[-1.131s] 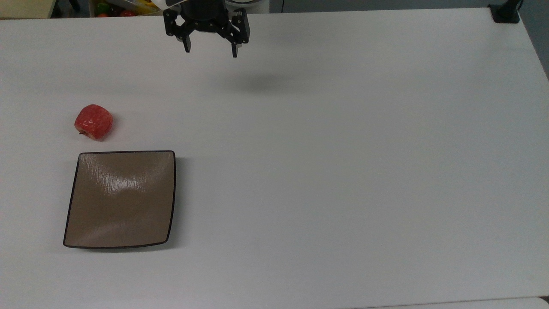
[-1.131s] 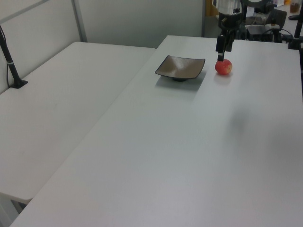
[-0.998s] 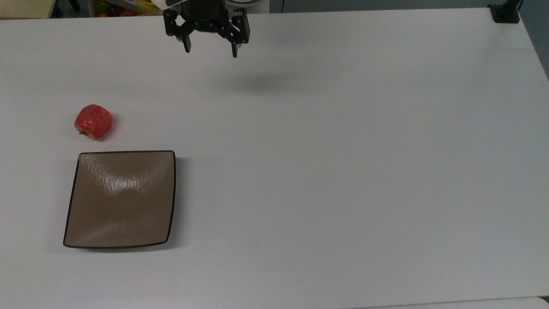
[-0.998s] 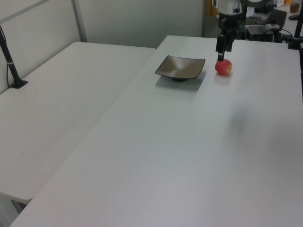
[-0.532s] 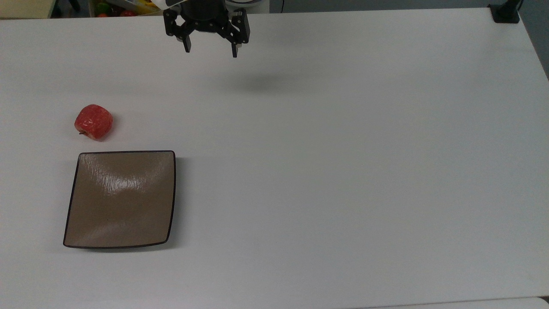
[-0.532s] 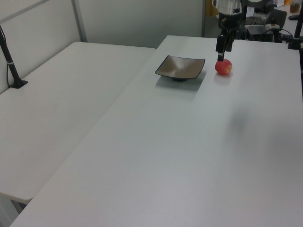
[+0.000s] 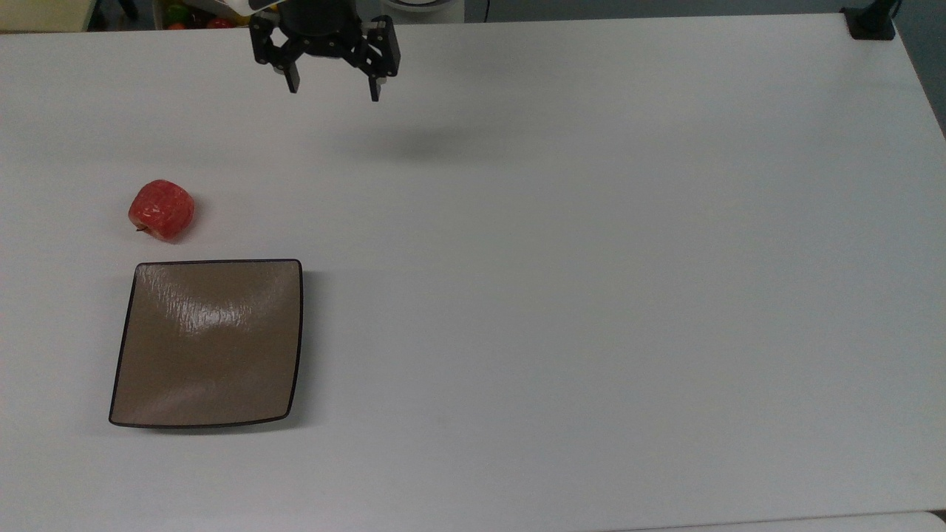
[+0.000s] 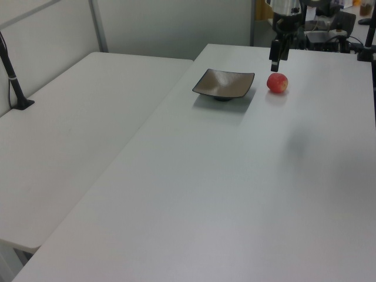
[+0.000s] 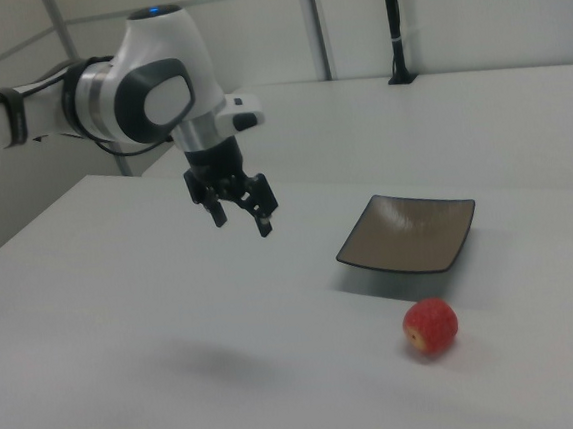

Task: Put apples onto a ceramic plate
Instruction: 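Move the open gripper over the red apple and lower onto it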

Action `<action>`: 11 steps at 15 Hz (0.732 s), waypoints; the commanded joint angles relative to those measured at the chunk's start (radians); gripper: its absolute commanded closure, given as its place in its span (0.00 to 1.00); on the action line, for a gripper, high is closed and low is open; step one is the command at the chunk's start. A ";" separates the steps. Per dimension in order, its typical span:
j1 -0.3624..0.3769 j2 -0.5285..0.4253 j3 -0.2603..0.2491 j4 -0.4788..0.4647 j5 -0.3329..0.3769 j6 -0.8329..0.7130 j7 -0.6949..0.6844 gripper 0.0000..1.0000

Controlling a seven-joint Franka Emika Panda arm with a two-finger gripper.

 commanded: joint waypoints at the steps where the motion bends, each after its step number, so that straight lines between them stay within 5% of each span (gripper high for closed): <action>1: -0.038 0.025 -0.012 -0.018 -0.021 0.067 -0.066 0.00; 11: -0.182 0.158 -0.016 -0.005 -0.076 0.260 -0.058 0.00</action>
